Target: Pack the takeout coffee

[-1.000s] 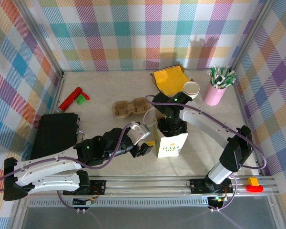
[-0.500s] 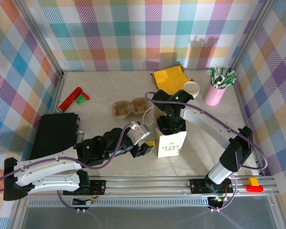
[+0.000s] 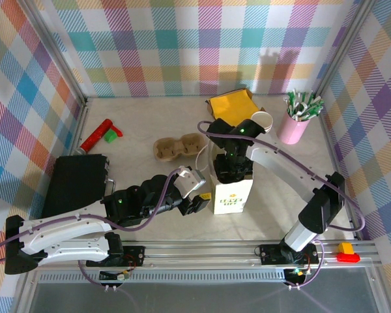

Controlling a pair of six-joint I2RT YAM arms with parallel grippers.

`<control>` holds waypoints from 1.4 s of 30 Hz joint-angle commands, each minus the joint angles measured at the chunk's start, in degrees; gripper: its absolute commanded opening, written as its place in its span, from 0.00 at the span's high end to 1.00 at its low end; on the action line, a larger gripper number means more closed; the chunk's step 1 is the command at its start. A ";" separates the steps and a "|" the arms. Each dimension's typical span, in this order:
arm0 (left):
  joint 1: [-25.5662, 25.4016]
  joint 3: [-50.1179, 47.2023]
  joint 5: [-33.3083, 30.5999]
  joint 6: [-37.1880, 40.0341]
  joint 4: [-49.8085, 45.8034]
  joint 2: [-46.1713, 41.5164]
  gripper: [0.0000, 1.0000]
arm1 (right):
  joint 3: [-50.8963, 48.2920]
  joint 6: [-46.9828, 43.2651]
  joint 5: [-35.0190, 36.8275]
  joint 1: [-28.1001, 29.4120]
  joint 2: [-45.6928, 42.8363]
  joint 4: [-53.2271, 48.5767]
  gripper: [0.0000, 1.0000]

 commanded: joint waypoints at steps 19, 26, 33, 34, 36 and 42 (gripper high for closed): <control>0.63 -0.41 4.11 -0.14 4.45 0.71 0.34 | 3.54 2.95 -0.94 -1.18 1.94 -0.84 0.49; 0.58 -0.60 7.50 0.27 6.95 2.05 0.34 | 3.00 3.54 -1.26 -1.73 2.28 -0.24 0.49; 0.58 -0.31 8.17 0.27 7.32 3.67 0.35 | 2.83 3.70 -1.75 -2.09 2.88 0.56 0.49; 0.61 -0.15 7.69 0.20 7.06 3.89 0.35 | 2.75 3.82 -1.80 -2.08 2.98 0.61 0.49; 0.58 -0.14 7.25 0.19 7.07 3.88 0.35 | 2.32 3.76 -1.90 -2.08 3.04 1.05 0.49; 0.58 -0.31 6.99 0.19 7.28 4.06 0.35 | 1.79 3.66 -1.90 -2.14 3.58 1.34 0.50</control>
